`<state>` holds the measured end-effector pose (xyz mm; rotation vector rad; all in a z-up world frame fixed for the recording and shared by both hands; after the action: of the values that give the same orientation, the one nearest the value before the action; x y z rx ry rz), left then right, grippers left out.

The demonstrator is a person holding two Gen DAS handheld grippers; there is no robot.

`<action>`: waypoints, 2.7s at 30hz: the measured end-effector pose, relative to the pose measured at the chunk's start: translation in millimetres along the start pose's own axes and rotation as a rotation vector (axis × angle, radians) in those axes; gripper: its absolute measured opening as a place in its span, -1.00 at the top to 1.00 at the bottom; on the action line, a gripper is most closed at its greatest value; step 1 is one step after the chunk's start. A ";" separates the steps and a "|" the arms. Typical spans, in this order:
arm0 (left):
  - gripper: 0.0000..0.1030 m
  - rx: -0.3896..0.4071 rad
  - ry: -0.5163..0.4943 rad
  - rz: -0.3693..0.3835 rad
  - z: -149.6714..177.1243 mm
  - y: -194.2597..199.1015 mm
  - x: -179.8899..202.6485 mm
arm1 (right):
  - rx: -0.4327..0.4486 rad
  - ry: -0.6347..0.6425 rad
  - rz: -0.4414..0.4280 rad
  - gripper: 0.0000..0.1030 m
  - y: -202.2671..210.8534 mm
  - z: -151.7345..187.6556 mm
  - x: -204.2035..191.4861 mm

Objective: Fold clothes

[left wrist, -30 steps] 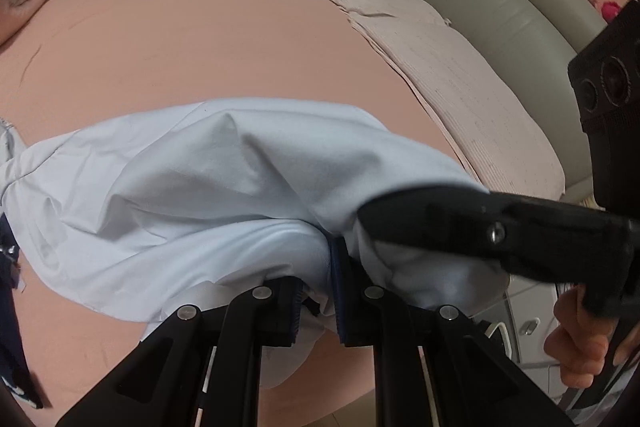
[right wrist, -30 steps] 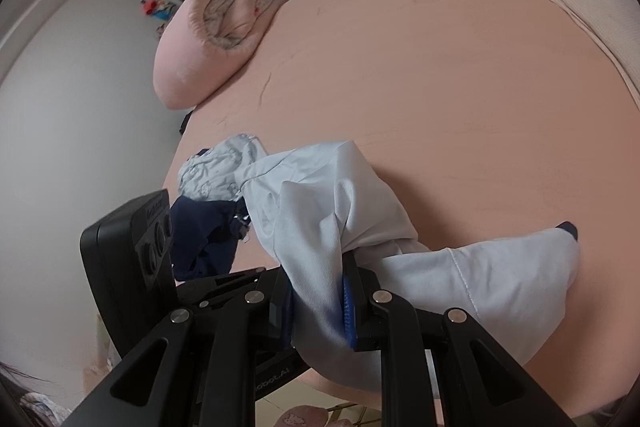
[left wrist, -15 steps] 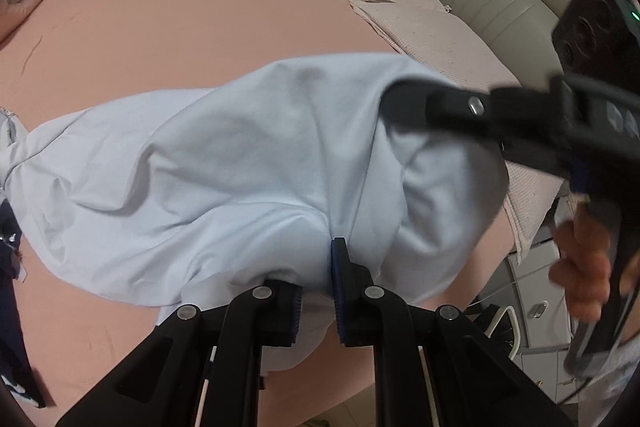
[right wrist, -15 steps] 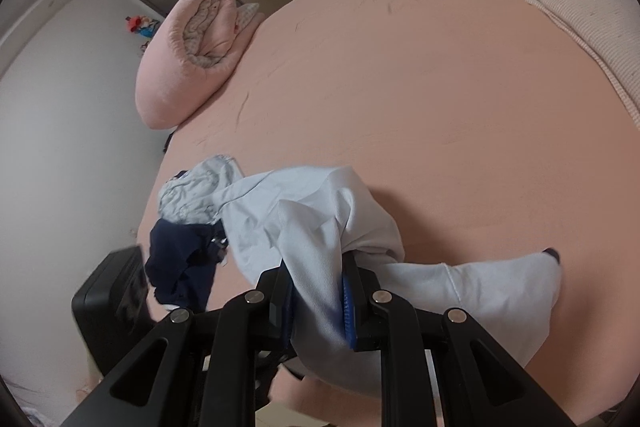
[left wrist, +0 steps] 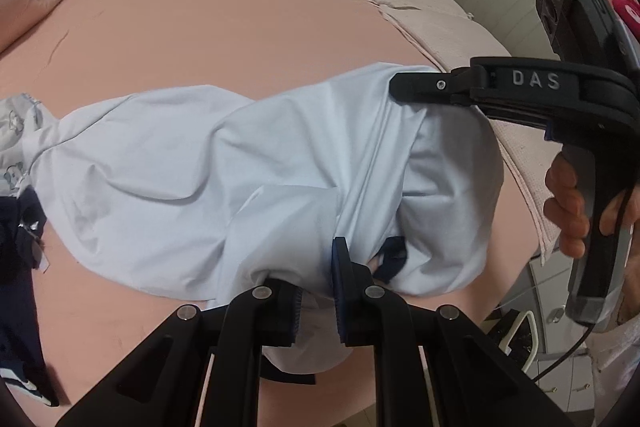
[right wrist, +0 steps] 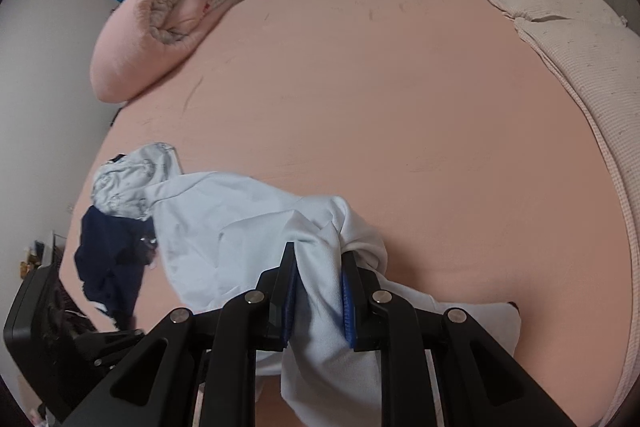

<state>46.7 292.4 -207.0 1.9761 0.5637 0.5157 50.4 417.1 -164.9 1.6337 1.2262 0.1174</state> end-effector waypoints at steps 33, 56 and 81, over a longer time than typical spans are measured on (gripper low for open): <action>-0.46 0.121 0.013 -0.084 36.7 25.5 -71.8 | 0.219 0.299 0.302 -0.39 88.0 26.4 -58.2; -0.73 0.158 -0.132 -0.126 84.4 3.3 -43.7 | 0.138 0.339 0.452 -0.40 75.4 160.4 -0.2; -0.73 0.167 -0.030 -0.188 83.8 -42.3 -37.6 | 0.206 0.576 0.709 -0.39 -3.5 167.0 -15.9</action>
<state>57.4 229.4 -285.4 2.0582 0.7863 0.3302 140.8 294.8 -235.7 2.2494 1.0219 0.9861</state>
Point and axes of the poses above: each gripper's, at about its wrist camera, not at the fingertips, and y roughly against the way its jaws point, x to its right, z to its underside, the point moved 8 cm from there along -y, roughly the way its jaws point, and after that the axes turned 10 degrees about -z, right-handed, at the moved point
